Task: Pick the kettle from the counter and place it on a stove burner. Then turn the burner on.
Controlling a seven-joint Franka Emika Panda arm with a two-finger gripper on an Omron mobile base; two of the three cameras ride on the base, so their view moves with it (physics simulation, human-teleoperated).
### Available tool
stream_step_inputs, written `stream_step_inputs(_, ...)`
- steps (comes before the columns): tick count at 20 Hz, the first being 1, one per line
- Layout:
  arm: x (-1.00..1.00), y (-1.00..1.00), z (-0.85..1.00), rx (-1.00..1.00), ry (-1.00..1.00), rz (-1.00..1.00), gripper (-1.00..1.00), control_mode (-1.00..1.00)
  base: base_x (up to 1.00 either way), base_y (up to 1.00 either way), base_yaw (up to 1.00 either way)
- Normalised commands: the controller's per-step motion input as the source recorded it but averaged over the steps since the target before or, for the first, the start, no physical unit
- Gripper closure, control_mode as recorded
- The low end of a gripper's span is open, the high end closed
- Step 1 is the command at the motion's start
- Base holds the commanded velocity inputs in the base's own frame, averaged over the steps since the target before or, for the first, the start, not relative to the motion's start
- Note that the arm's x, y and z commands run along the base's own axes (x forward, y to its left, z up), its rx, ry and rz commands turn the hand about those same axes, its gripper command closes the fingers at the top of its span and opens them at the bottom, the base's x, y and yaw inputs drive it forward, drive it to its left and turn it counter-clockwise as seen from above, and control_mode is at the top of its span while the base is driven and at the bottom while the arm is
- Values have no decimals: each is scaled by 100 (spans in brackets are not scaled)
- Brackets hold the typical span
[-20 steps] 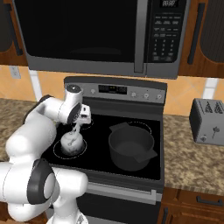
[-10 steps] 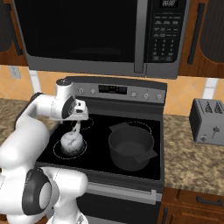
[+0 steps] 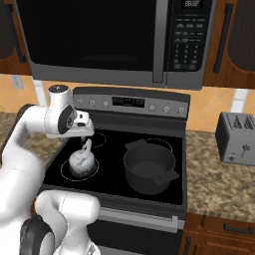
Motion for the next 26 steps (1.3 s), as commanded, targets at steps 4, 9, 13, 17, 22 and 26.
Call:
stream_step_inputs(4,-56,12,0,0,-13,1,-100,-100,0,0,0)
stream_step_inputs(9,-15,12,0,0,-5,1,-100,-100,0,0,0)
stream_step_inputs(13,-7,28,0,0,-7,0,-100,-100,0,0,0)
stream_step_inputs(17,1,25,0,0,-7,0,-100,-100,0,0,0)
stream_step_inputs(22,9,16,0,0,-10,0,-100,-100,0,0,0)
stream_step_inputs(26,18,12,0,0,-8,0,-100,-100,0,0,0)
